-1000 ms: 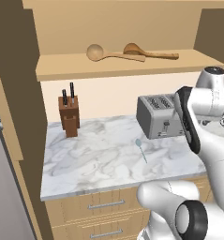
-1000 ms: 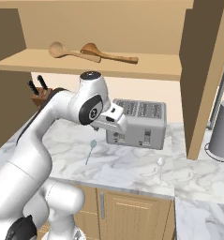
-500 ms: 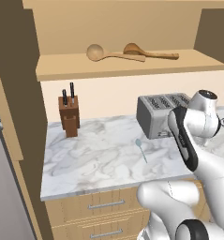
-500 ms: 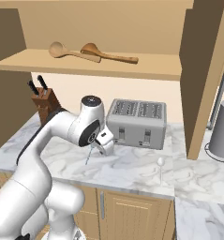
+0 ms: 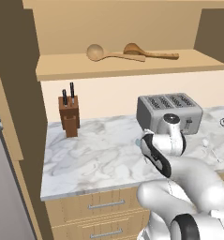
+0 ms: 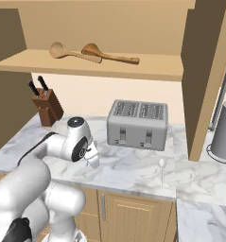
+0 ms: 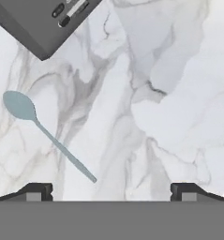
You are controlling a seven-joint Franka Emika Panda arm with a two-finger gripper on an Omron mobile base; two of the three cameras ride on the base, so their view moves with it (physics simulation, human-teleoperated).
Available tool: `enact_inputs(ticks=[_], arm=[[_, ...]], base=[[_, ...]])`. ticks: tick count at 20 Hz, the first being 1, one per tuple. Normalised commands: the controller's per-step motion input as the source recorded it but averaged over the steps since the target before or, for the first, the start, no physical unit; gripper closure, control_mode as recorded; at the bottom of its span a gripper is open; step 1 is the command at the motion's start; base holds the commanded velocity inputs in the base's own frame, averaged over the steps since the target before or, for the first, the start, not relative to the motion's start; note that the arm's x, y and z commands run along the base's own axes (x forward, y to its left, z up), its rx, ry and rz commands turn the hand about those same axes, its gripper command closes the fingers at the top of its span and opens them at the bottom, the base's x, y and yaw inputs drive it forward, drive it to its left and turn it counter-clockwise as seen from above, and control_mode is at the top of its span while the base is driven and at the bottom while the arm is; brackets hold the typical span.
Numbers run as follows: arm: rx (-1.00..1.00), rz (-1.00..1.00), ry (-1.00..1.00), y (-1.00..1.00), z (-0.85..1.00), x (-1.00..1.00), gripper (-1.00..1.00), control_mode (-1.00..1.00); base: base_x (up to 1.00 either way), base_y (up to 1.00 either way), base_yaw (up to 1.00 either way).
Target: Organize the utensils by type. Pick up the wooden spoons from the counter and place them in the open cabinet. Then pick up the metallic utensils from the counter and place them in the open drawer.
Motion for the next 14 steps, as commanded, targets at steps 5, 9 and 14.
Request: enact_inputs(ticks=[5,9,14], arm=[[0.0,0.0,0.17,0.04,-0.3,0.65,-1.0,-1.0],[0.0,0.01,0.06,0.05,-0.2,0.31,-1.0,-1.0],[0.0,0.01,0.0,0.05,-0.26,0.36,-1.0,-1.0]], base=[[0.0,0.0,0.0],[0.0,0.0,0.0],[0.0,0.0,0.0]])
